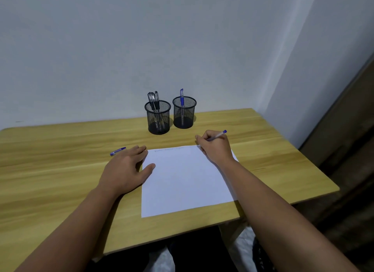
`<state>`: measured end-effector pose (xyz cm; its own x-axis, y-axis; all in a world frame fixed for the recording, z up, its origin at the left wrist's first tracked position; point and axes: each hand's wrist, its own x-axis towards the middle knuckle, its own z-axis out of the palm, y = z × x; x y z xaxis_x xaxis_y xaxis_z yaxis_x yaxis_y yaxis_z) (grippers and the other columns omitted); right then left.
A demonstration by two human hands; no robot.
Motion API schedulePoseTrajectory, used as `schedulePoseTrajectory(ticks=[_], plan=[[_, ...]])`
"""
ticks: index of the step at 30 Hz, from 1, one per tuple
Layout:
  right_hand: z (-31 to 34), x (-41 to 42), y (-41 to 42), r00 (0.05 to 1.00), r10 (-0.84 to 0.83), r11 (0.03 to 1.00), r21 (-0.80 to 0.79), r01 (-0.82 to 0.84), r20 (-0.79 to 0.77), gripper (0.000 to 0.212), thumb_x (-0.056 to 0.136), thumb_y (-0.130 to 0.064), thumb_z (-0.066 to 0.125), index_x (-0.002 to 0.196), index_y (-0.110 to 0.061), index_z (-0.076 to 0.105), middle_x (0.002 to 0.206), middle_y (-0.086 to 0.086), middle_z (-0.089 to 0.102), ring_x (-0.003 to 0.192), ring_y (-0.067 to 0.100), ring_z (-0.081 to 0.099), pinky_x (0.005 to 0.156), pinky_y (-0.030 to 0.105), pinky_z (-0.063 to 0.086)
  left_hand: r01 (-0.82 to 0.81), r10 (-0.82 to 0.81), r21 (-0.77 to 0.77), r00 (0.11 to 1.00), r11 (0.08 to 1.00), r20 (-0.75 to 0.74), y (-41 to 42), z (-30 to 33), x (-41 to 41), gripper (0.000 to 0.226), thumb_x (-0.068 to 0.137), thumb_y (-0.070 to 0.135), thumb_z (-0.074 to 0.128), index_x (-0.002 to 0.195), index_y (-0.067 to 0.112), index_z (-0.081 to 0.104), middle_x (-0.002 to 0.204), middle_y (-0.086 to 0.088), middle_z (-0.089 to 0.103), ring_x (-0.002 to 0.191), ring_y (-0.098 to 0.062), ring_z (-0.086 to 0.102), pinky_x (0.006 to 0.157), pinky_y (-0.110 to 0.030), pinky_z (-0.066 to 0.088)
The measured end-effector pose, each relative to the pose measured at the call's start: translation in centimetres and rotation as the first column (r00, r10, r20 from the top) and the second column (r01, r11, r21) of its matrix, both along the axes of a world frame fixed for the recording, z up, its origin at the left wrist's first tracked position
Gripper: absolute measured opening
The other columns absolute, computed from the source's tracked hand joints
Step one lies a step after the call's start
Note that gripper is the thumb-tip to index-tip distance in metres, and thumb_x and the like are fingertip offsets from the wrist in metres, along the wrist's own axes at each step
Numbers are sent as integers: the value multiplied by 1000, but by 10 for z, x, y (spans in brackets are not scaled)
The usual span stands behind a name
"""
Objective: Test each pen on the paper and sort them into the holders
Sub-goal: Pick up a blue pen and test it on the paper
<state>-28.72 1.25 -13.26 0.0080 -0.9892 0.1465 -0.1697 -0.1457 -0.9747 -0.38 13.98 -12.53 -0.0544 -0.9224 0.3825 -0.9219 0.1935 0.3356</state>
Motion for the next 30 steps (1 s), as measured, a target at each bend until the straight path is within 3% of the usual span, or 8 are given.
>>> schedulePoseTrajectory(ticks=[5, 8, 12, 16, 21, 24, 28, 30], plan=[[0, 2, 0, 1000, 5, 1000, 10, -5, 15, 45, 90, -12, 78, 57, -5, 49, 49, 9, 50, 45, 21, 43, 51, 29, 33, -18, 18, 24, 1000, 1000, 0, 1, 0, 0, 70, 81, 68, 46, 132, 24, 66, 147, 11, 55, 142, -8, 42, 106, -35, 43], [1, 0, 1, 1000, -26, 999, 26, 25, 9, 38, 89, -9, 72, 60, -2, 48, 52, 13, 52, 46, 22, 49, 52, 34, 38, -18, 18, 26, 1000, 999, 0, 2, 1, -1, 71, 81, 69, 44, 131, 25, 67, 147, 12, 55, 143, -7, 42, 104, -35, 45], [1, 2, 2, 1000, -18, 1000, 23, 18, 11, 44, 93, -18, 78, 58, -7, 53, 52, 10, 57, 49, 22, 50, 52, 31, 39, -21, 21, 29, 1000, 999, -2, 1, 2, -1, 70, 80, 69, 44, 130, 26, 67, 147, 13, 55, 142, -7, 42, 102, -34, 46], [3, 1, 3, 999, -40, 999, 15, 39, 32, 44, 96, -15, 76, 64, 4, 50, 52, 11, 56, 45, 22, 49, 49, 27, 38, -19, 18, 32, 1000, 999, 10, 1, 2, -1, 69, 81, 69, 44, 128, 25, 68, 146, 13, 55, 142, -7, 42, 99, -35, 48], [2, 1, 2, 999, -37, 999, 25, 36, 27, 45, 94, -16, 76, 58, -6, 51, 51, 11, 57, 46, 24, 50, 50, 31, 38, -18, 17, 40, 1000, 999, 11, 1, 2, -1, 69, 81, 69, 43, 128, 25, 68, 147, 13, 54, 143, -7, 42, 101, -36, 47], [3, 1, 3, 999, -34, 999, 15, 35, -31, 42, 94, -16, 77, 63, 0, 53, 52, 11, 57, 46, 20, 50, 49, 27, 36, -17, 17, 35, 1000, 999, 6, 2, 3, -1, 68, 81, 68, 44, 126, 25, 69, 146, 13, 55, 142, -8, 42, 101, -36, 47], [5, 1, 6, 999, -35, 999, -6, 35, -38, 40, 94, -11, 75, 69, 10, 51, 59, 29, 52, 44, 18, 47, 45, 22, 34, -16, 15, 48, 1000, 999, 7, 2, 4, 0, 71, 81, 70, 42, 129, 24, 67, 147, 13, 54, 143, -8, 41, 105, -37, 46], [5, 1, 6, 998, -41, 999, -7, 41, -45, 40, 94, -12, 74, 70, 10, 50, 58, 27, 51, 44, 20, 46, 46, 23, 34, -13, 13, 45, 1000, 999, 4, 3, 5, -1, 71, 81, 70, 42, 128, 24, 68, 147, 12, 54, 143, -8, 41, 105, -37, 46]])
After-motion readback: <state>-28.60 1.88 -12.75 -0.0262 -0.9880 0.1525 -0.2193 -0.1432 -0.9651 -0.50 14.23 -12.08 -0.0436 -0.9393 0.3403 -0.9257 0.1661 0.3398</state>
